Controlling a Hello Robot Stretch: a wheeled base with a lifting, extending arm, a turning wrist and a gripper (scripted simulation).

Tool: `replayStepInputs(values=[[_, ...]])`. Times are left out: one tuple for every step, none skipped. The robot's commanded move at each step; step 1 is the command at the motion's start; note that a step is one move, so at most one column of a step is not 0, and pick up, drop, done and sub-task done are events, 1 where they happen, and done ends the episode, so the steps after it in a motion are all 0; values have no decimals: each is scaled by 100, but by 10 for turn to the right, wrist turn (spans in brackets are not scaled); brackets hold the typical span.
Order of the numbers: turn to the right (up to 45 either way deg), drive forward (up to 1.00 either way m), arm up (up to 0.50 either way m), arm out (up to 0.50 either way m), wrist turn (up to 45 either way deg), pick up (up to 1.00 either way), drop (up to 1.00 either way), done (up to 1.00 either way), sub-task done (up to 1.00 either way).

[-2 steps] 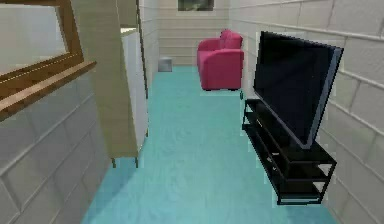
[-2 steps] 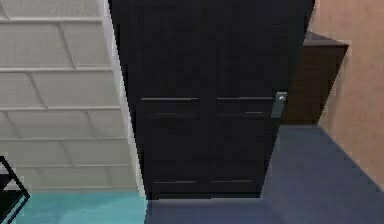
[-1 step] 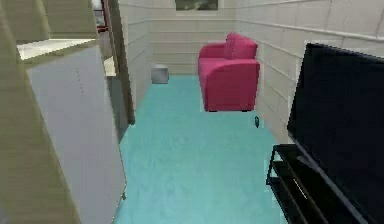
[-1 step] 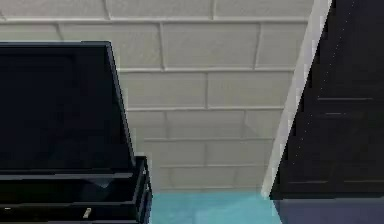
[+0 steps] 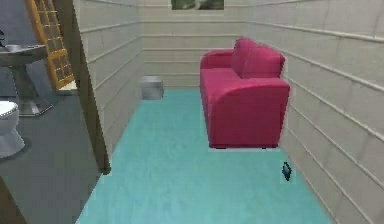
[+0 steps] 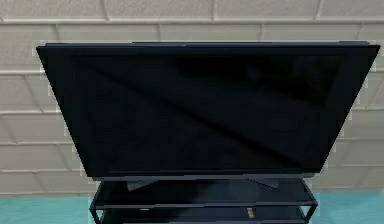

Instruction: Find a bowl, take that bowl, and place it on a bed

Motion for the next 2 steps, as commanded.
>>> replayStepInputs(values=[[-60,0,0,0,0,0,0,0,0],[0,50,0,0,0,0,0,0,0]])
